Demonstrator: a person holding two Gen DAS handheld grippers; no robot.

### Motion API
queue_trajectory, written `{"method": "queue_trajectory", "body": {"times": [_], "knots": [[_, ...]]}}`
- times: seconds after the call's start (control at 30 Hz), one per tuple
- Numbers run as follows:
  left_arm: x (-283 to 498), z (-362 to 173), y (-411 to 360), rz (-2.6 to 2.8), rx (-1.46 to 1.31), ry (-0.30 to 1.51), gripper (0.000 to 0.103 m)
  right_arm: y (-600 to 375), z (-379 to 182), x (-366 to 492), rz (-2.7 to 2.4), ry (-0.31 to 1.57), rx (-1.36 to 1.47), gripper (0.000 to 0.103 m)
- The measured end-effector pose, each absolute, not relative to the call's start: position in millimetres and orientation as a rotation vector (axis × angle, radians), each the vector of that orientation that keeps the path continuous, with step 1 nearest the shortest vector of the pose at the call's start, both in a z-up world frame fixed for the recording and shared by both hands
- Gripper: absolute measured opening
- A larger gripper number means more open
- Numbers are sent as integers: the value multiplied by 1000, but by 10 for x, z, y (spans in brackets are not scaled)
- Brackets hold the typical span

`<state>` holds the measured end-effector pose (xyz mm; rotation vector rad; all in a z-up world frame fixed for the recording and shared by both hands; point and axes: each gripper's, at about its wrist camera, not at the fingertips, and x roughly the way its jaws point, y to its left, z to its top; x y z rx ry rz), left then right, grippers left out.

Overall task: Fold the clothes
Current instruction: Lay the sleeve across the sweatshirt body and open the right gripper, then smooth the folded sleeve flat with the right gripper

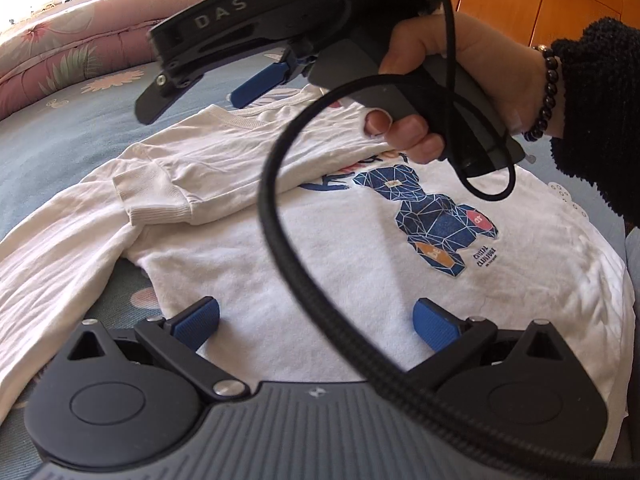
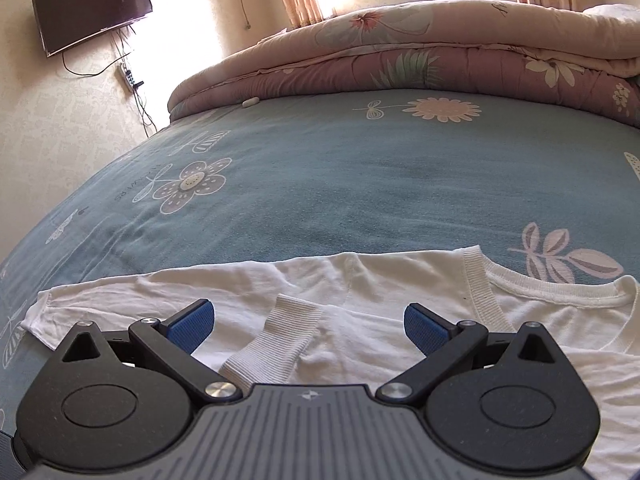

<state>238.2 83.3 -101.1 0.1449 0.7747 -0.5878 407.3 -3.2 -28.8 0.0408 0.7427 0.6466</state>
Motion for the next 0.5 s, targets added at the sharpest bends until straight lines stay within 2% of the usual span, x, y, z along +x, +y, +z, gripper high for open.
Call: {"method": "queue_trajectory", "body": {"times": [0.27,0.5], "knots": [[2372,-1013,813,-607,138,768,102,-1241,-247,3966,325,703,7,103],[2380,-1044,790,-601,145,761,102,-2478,-301,3300,26,627,11,103]]}}
